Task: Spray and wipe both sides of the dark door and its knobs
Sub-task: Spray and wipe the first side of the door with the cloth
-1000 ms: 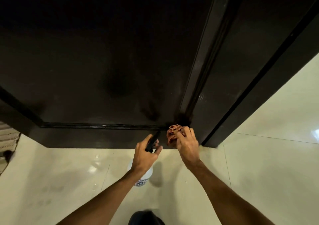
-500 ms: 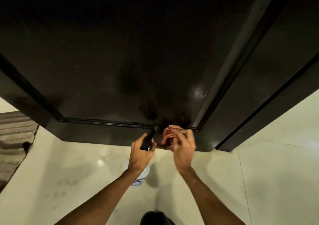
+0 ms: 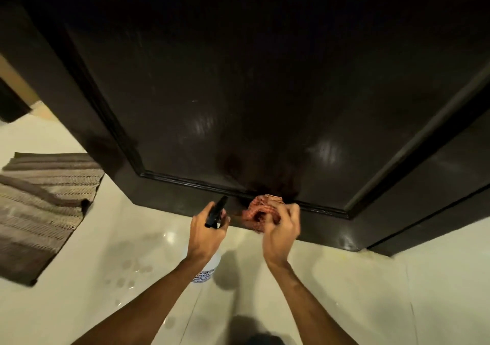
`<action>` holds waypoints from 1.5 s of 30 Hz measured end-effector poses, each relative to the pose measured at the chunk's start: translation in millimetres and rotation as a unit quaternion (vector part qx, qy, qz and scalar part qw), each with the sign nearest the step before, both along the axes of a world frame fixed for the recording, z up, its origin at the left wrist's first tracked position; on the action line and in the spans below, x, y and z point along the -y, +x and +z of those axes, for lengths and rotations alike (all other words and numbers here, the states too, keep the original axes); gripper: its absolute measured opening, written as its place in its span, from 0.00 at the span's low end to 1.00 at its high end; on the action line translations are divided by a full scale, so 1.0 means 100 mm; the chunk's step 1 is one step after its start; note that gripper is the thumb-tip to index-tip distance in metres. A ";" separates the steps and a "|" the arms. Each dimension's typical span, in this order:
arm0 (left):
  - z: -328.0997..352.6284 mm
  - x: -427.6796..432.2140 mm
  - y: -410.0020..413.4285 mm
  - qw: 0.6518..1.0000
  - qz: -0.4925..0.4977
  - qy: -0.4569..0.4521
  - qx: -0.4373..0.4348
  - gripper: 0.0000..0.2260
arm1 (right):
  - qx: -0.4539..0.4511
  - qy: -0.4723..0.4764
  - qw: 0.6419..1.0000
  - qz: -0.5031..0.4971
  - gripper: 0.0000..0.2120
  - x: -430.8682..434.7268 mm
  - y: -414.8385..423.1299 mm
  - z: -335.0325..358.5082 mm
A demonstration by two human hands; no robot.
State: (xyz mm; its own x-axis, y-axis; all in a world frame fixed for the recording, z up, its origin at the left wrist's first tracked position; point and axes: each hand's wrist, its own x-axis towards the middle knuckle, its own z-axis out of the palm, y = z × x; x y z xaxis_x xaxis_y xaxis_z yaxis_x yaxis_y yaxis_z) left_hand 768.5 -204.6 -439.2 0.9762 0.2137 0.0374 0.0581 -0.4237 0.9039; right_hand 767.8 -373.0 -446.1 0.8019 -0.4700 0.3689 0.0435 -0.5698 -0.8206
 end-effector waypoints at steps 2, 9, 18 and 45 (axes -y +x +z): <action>-0.01 -0.10 -0.01 1.000 0.006 -0.017 0.003 0.08 | -0.007 -0.008 0.999 -0.042 0.14 0.08 -0.03 -0.03; -0.10 -0.74 0.01 0.998 0.059 -0.030 0.006 0.08 | -0.008 -0.056 0.993 0.099 0.12 -1.06 0.23 0.07; -0.13 -1.38 0.01 0.993 0.098 -0.056 0.024 0.09 | 0.030 -0.038 0.997 0.063 0.15 -1.28 0.29 -0.04; -0.20 -2.73 -0.15 0.981 0.176 -0.067 0.049 0.11 | 0.065 -0.355 0.874 0.325 0.28 -3.10 0.90 0.11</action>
State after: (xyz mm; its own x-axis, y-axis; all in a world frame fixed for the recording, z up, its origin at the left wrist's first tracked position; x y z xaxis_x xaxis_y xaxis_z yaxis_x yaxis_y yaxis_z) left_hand 753.4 68.8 -459.3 0.8338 0.5470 0.0754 0.0907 -0.2704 0.9585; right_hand 857.8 -63.0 -434.9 0.7442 0.4541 0.4899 0.6142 -0.7535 -0.2346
